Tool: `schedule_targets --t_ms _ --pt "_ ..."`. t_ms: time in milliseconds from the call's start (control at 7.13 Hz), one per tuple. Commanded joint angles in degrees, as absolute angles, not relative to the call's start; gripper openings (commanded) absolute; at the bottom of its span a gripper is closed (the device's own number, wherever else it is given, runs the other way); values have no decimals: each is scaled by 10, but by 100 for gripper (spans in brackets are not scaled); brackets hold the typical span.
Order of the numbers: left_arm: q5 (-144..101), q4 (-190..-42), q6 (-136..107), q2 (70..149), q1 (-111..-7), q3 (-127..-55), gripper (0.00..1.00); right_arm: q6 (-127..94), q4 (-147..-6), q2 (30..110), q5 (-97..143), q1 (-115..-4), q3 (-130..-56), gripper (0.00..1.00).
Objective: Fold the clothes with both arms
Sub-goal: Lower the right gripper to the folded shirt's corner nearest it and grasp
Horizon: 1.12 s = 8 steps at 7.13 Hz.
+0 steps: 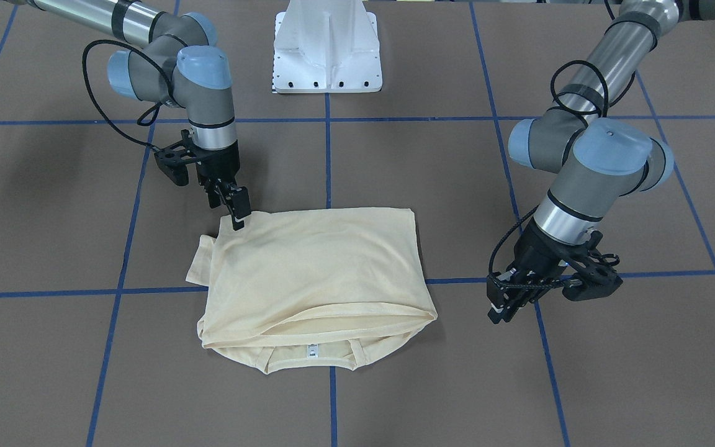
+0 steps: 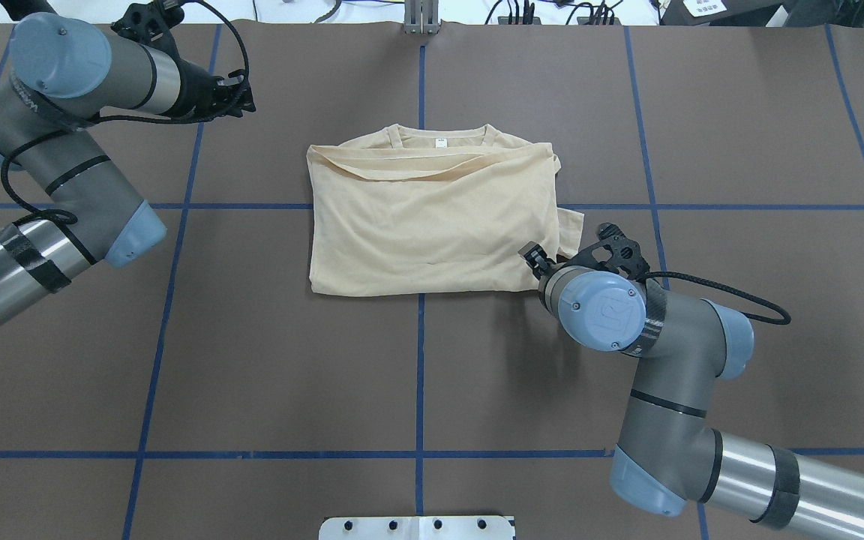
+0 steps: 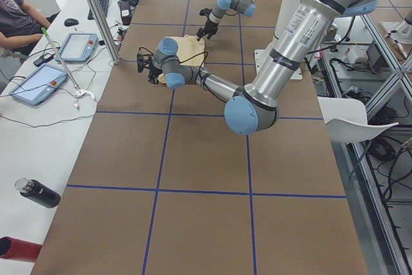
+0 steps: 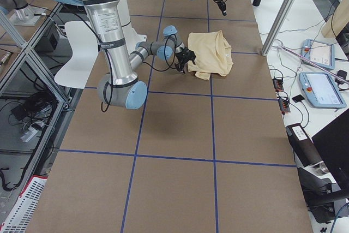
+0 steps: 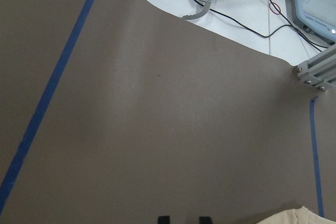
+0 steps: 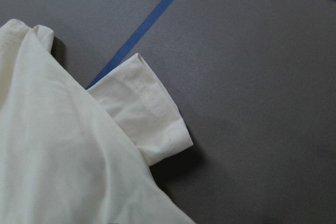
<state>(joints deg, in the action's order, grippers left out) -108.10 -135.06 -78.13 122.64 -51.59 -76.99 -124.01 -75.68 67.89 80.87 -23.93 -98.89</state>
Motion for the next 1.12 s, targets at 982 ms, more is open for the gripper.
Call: schedule_targets --t_ms 982 --pt "-1097 -1351 -784 1227 -517 -785 31 -1247 -863 740 824 -194 -1165 0"
